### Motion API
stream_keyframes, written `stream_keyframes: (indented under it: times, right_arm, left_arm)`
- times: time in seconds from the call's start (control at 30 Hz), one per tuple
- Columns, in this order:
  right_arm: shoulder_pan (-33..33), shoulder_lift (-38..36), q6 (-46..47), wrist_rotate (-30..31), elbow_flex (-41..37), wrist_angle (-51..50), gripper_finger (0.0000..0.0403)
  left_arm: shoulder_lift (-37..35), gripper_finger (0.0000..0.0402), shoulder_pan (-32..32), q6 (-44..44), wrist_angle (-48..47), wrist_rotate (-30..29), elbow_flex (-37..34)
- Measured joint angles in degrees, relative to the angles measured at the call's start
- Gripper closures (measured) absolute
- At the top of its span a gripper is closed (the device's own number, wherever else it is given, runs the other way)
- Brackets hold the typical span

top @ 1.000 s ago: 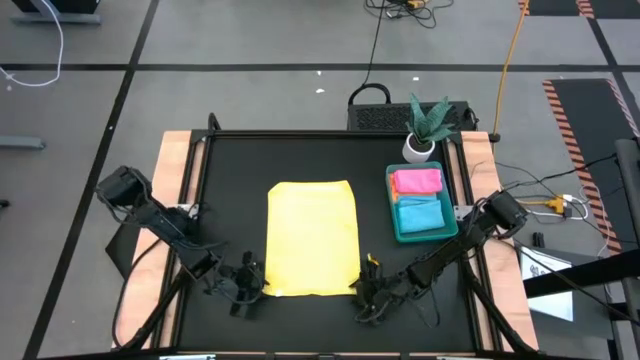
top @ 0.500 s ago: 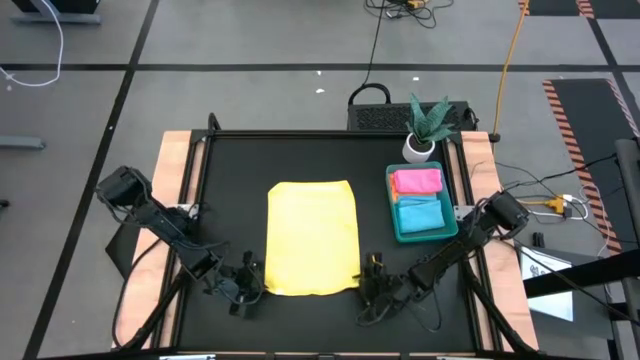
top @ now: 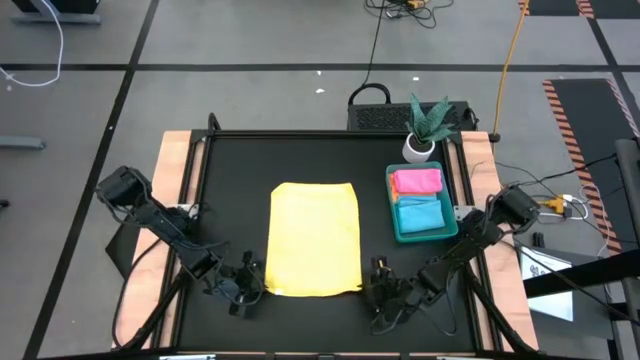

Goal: Fold microfiber towels
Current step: Fold the yellow microfiber cloth

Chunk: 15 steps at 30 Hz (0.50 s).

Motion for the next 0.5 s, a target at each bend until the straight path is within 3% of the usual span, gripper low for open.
stream_keyframes:
  times: [0.17,0.37,0.5]
  right_arm:
    - [-0.1,0.1,1.1,-0.1,0.0,0.0,0.0378]
    - [-0.1,0.1,0.5,-0.3,0.0,0.0,0.0311]
    - [0.3,1.6,-5.9,-0.1,0.0,2.1,0.0274]
  left_arm:
    - [0.0,0.0393,0.0,-0.1,0.1,0.0,0.0]
    - [0.0,0.0384,0.0,-0.1,0.1,0.0,0.0]
    - [0.0,0.0392,0.0,-0.1,0.1,0.0,0.0]
